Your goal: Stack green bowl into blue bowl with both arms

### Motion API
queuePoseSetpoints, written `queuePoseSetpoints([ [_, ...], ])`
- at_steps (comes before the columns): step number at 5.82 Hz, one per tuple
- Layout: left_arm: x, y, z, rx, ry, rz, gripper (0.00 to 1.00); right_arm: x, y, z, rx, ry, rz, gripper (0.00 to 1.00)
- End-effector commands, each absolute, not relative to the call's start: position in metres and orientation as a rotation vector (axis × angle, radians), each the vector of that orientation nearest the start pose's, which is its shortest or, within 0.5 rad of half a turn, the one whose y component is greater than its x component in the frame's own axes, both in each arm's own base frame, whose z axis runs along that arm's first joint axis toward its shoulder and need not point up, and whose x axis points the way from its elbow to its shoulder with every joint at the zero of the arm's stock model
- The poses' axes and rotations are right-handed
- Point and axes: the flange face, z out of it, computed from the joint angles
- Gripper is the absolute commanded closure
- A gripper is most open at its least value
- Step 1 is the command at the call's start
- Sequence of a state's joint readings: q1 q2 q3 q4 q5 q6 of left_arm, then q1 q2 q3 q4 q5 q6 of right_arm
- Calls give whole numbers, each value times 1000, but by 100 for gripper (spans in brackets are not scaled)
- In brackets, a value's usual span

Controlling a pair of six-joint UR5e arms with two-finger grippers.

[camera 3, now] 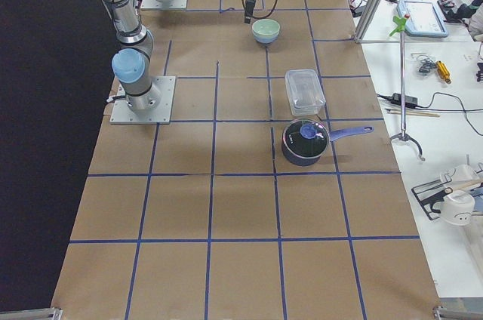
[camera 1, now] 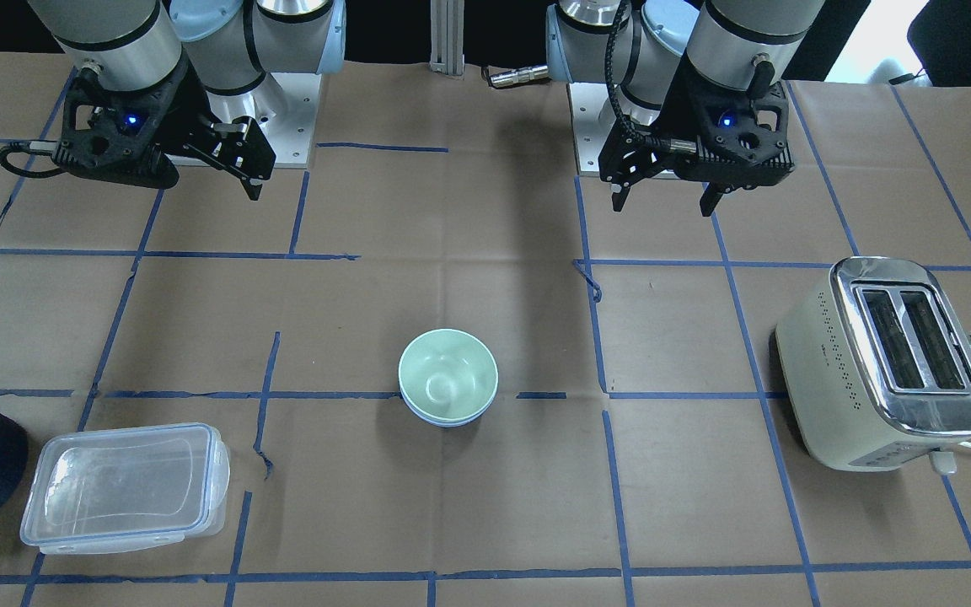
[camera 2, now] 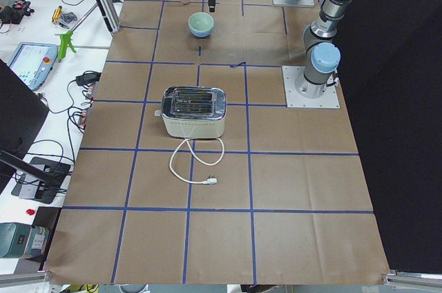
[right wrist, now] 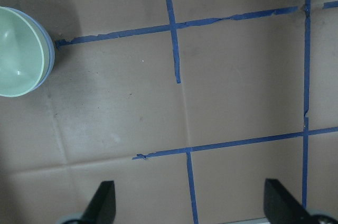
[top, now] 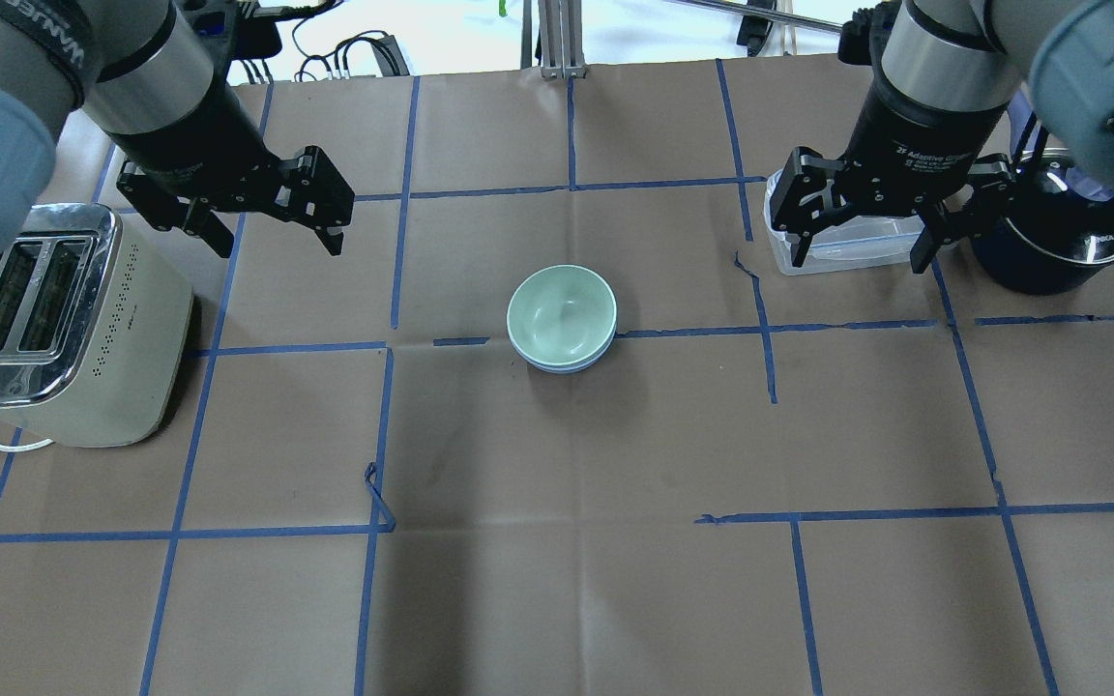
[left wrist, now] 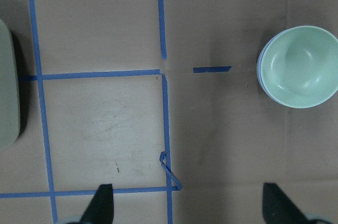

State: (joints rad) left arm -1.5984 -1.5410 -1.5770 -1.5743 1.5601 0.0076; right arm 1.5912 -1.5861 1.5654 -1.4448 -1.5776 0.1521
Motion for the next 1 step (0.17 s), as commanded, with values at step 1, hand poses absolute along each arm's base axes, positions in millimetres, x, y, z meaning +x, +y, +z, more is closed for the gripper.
queuePoseSetpoints([
  [1,-148,-477,499,56,3152,-31,2,142,-471,486,205,3146,166,0],
])
